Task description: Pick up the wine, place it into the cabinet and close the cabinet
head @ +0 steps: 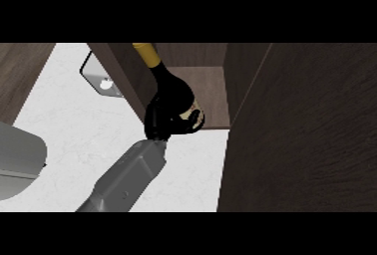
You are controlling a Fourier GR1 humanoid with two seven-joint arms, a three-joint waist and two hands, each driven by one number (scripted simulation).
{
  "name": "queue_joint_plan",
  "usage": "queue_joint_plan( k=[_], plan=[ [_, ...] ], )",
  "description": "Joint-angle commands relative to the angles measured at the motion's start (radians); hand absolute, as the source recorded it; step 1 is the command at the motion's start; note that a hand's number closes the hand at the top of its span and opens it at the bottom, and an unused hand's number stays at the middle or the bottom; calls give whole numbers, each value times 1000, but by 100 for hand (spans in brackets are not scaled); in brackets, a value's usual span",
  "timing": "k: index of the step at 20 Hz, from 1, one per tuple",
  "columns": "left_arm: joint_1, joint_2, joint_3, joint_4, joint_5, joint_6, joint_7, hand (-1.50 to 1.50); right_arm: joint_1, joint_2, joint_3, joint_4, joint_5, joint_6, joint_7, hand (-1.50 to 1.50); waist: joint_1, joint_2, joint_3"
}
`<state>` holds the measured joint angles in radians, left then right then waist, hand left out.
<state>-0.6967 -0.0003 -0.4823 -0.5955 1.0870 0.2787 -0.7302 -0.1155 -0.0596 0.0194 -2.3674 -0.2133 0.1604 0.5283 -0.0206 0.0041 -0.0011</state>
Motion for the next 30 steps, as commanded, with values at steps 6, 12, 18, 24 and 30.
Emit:
queue_joint_plan(
  k=[6,12,18,24,30],
  plan=[
    [-197,0,68,193,52,-32,33,150,-67,28,34,101,81,-28,-46,-150,-3,5,0],
    [-332,0,104,289,63,-8,103,150,15,5,-8,4,-17,8,-38,-150,-12,5,1],
    [-377,0,96,393,74,-32,119,150,77,11,14,26,2,46,-99,-150,-37,14,1],
    [-359,0,64,347,117,-2,93,150,66,33,55,105,36,66,-172,-150,-50,16,1],
    [-333,0,41,372,144,-22,72,150,8,32,47,107,22,47,-141,-150,-75,26,0]
  ],
)
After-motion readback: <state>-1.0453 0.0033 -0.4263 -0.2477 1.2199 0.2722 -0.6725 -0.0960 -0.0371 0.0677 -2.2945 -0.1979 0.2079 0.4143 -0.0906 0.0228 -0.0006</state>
